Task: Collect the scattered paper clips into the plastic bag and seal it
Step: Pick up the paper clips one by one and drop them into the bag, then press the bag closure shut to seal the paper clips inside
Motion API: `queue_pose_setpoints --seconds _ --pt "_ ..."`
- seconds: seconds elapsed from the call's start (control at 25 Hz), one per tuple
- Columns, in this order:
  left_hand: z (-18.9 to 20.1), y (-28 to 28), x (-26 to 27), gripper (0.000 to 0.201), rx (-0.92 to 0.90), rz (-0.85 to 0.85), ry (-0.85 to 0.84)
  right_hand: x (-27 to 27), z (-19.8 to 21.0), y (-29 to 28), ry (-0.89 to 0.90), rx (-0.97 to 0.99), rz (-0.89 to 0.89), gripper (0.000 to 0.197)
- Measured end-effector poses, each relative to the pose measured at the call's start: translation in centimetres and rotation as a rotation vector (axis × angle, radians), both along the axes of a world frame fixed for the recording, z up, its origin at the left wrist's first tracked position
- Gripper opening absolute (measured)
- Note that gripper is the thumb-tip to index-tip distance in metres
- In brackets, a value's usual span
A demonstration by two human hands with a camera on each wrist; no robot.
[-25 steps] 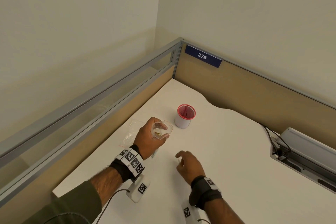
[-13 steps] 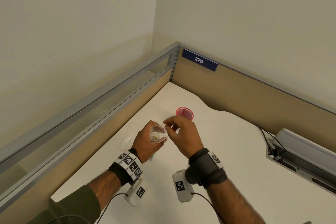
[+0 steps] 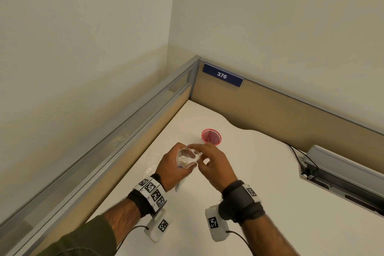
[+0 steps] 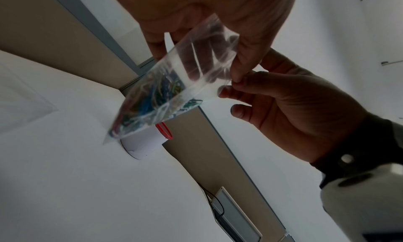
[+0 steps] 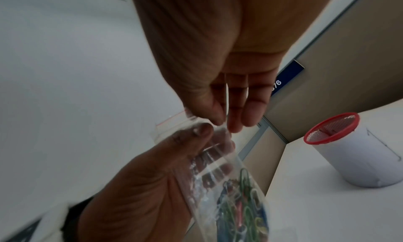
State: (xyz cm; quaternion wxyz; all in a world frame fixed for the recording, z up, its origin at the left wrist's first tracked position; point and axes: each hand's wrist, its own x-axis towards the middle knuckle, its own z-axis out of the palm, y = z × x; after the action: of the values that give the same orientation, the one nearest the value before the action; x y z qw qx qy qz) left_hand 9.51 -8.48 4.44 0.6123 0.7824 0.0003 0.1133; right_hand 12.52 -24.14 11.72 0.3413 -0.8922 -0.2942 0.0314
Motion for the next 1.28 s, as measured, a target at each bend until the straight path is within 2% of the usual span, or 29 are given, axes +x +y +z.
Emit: queue_pose_setpoints --seconds 0.24,0.48,0.68,0.76,0.84,1.04,1.16,1.28 --pt "1.0 1.0 0.4 0.035 0.022 -0.048 -0.004 -0.6 0.3 0.4 -0.109 -0.025 -0.026 0.047" --pt "1.6 -1.6 0.1 0.038 -0.024 0.017 0.0 0.4 0.9 -1.7 -0.133 -0.045 -0.023 0.016" --pt "1.2 -4.3 -0.5 0.076 0.009 0.14 0.017 0.7 1.0 -3.3 -0.098 -0.009 -0.115 0.011" --pt "0.9 -5.2 -0.9 0.082 0.038 0.225 0.009 0.6 0.7 -3.6 -0.074 -0.049 -0.159 0.013" --pt "0.7 -5.6 -1.2 0.076 0.088 0.285 -0.024 0.6 0.5 -3.6 -0.066 -0.066 -0.2 0.014" --pt "1.6 -5.1 -1.4 0.024 0.208 0.238 -0.095 0.3 0.0 -3.6 -0.059 -0.046 -0.222 0.014" --pt "2.8 -4.1 -1.5 0.023 0.199 0.169 -0.106 0.4 -0.2 -3.7 -0.054 -0.049 -0.163 0.015" --pt "3.4 -2.5 -1.5 0.02 0.13 0.024 -0.091 1.4 0.0 -4.9 -0.013 -0.132 -0.011 0.019"
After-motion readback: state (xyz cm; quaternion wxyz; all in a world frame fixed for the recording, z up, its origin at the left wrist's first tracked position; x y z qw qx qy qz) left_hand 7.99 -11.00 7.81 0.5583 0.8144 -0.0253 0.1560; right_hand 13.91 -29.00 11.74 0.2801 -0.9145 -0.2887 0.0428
